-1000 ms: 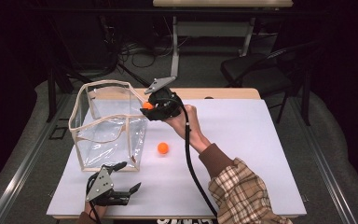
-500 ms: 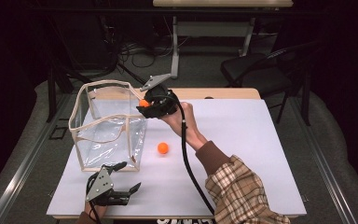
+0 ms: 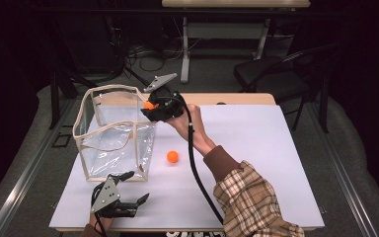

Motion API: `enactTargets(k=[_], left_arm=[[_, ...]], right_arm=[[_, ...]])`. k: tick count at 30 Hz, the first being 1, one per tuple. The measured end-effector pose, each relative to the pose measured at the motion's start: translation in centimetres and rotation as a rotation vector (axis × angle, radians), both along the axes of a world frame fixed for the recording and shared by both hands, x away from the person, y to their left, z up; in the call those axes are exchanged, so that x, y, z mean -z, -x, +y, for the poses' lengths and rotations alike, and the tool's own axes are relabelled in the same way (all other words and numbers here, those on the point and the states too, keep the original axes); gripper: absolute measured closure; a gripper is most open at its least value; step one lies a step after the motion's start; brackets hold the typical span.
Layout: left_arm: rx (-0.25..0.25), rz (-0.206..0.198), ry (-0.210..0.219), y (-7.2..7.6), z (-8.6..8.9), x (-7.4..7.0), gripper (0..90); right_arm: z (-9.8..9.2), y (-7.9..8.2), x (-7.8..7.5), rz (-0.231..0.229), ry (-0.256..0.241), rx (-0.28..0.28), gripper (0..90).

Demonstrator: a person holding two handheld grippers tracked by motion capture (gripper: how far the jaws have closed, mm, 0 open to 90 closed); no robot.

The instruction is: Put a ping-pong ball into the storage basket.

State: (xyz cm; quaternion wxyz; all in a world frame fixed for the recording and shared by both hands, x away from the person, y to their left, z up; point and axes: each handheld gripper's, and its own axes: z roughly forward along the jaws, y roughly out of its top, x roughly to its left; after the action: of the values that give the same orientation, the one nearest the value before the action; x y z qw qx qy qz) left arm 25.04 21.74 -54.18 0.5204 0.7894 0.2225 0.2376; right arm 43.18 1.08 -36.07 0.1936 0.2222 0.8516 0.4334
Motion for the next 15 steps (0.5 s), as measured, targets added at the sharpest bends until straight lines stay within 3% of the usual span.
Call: enactTargets(k=[15], left_arm=[[0.002,0.001,-0.001,0.0,0.0,0.0,15.8]], right_arm=[[1.2,-0.6,-0.2,0.001,0.013,-0.007,50.8]])
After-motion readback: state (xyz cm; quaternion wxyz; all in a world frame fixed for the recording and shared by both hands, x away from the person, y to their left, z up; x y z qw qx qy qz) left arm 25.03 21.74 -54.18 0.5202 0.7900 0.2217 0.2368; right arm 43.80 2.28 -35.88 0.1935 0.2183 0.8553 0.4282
